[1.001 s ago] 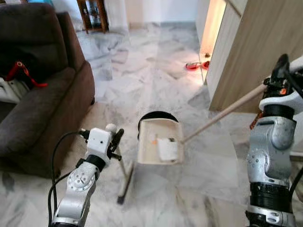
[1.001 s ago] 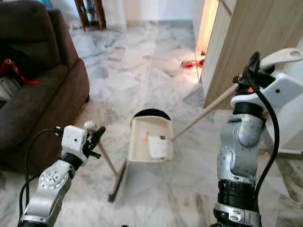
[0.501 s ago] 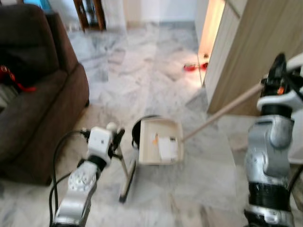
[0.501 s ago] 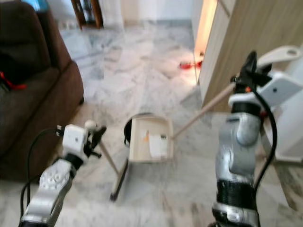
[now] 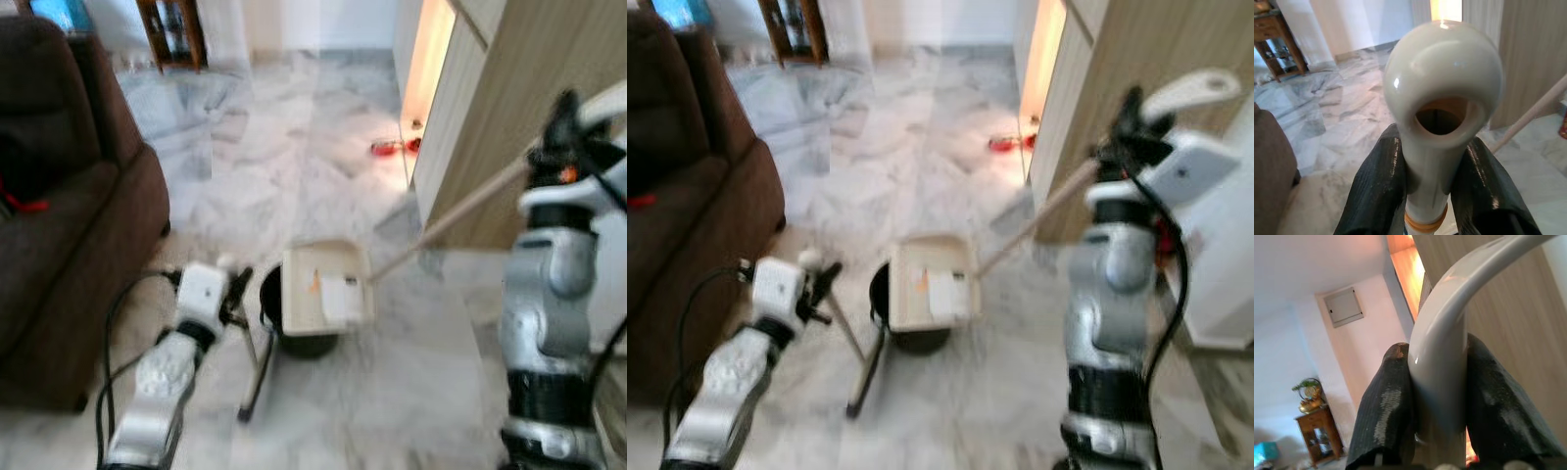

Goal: Sweep floor

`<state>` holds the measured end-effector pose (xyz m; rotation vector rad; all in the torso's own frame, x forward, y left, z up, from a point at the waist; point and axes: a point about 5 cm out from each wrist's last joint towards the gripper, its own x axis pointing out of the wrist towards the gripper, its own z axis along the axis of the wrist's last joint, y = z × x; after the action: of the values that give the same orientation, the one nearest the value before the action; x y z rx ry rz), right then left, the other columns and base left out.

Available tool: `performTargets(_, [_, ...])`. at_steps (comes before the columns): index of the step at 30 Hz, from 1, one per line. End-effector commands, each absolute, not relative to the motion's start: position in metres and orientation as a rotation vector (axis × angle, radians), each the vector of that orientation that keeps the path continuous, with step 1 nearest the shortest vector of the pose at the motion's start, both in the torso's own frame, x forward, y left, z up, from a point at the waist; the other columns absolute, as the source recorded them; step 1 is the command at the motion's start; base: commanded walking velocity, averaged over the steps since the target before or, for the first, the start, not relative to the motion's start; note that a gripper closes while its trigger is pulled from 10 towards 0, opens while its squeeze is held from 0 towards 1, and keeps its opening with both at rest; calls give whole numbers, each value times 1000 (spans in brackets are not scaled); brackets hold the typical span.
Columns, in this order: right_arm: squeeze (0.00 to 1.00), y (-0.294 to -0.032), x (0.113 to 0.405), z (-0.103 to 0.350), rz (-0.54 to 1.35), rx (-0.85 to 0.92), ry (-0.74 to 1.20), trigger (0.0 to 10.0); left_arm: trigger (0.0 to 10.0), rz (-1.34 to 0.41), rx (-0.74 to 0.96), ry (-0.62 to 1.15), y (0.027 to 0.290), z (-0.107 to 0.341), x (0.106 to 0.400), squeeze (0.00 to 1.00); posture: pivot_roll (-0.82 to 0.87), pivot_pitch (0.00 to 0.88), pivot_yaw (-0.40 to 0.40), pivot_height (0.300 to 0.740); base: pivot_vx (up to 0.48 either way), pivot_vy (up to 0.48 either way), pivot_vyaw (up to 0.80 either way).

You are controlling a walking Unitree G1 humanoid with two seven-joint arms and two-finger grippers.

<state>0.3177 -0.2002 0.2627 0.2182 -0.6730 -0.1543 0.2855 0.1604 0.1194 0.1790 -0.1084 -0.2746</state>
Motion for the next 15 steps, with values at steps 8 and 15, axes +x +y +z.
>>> performTargets(8, [0,-204,311,278,-155,246,-759,10000,10000,-284,188,-151,158,126,286,0,112,78,45,740,328,0,148])
performTargets(15, [0,-202,312,277,-145,252,-755,10000,10000,-288,190,-150,158,126,286,0,113,73,46,740,331,0,0])
